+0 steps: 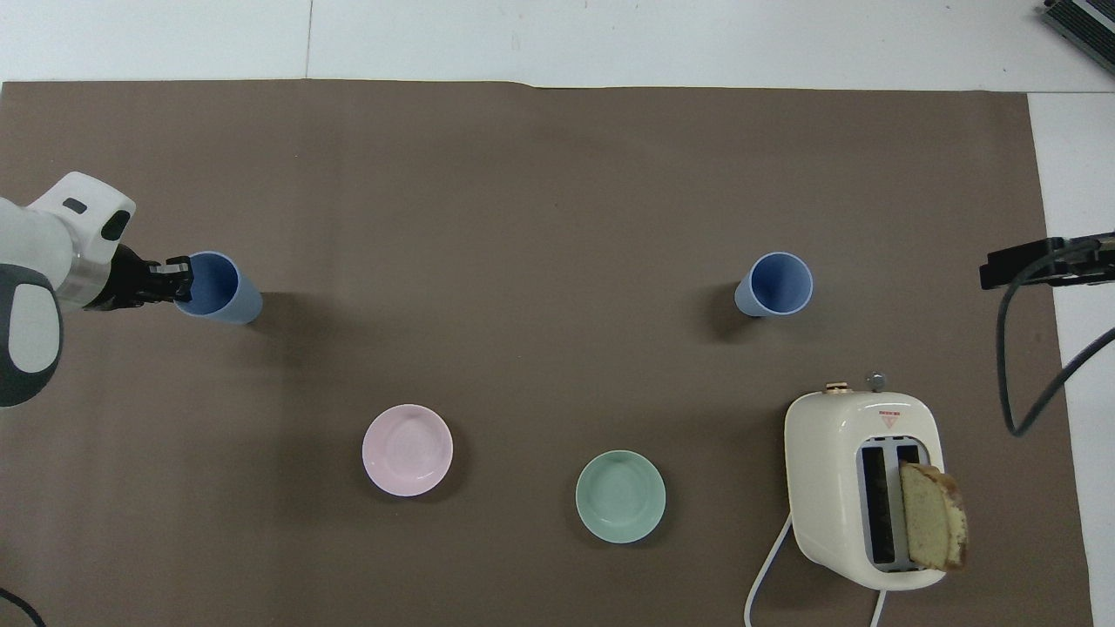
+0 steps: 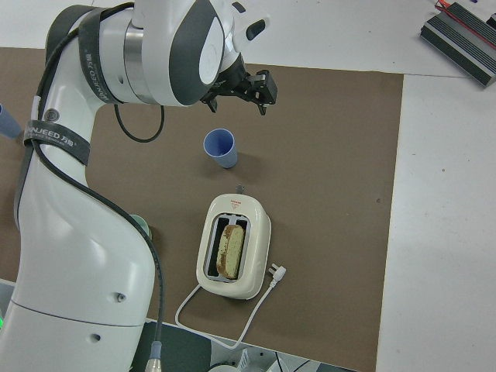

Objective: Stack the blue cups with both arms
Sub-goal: 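Carry the blue cup with the left gripper toward the table center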

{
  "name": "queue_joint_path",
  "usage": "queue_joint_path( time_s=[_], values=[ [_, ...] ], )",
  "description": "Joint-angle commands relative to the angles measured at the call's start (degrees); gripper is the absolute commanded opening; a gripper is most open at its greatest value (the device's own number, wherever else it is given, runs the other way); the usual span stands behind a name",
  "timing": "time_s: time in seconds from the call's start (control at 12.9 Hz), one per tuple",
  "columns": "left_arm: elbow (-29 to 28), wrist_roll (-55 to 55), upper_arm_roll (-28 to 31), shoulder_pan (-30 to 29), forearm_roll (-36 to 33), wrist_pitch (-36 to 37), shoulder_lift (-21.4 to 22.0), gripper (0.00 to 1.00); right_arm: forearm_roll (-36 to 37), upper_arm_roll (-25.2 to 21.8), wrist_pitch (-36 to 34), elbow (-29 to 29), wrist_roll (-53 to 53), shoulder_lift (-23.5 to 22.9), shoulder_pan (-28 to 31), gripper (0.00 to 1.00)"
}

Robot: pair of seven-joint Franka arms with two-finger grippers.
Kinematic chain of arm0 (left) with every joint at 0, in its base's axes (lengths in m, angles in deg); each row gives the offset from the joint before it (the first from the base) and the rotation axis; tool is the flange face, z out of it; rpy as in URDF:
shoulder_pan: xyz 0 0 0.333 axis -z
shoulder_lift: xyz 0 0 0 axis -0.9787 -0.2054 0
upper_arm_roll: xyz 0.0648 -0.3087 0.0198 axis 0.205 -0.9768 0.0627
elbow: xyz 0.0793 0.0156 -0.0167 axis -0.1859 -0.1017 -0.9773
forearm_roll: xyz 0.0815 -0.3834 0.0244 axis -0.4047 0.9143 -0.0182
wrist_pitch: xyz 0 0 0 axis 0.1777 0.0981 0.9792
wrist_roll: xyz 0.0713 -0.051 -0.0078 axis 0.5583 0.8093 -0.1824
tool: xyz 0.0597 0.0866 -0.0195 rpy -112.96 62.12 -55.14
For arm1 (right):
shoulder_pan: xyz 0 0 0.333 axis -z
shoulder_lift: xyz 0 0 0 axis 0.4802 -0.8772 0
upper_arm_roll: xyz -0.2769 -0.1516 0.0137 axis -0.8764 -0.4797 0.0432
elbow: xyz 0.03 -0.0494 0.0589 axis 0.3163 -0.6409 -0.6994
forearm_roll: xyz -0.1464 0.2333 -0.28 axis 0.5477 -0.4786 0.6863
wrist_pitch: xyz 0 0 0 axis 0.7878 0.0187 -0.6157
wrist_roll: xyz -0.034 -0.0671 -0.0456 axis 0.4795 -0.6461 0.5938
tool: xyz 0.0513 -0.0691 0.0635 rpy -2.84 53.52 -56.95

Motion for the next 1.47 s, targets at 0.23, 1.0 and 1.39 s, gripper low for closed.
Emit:
queue_joint_path(
  time_s=[0.23, 1.0, 1.39],
  values=[
    [10.0, -22.2, 0.4, 13.5, 0.1, 9.4, 0.2, 0.00, -0.7, 0.4, 1.5, -2.0, 1.1, 1.5, 0.4, 1.00],
    [8.8, -39.4, -0.1, 30.9, 0.1, -2.5, -7.9, 0.00, -0.7, 0.4, 1.5, -2.0, 1.1, 1.5, 0.4, 1.00],
    [5.5, -40.4, -0.2, 33.3, 0.2, -10.1, -9.1, 0.00, -0.7, 0.4, 1.5, -2.0, 1.1, 1.5, 0.4, 1.00]
  ],
)
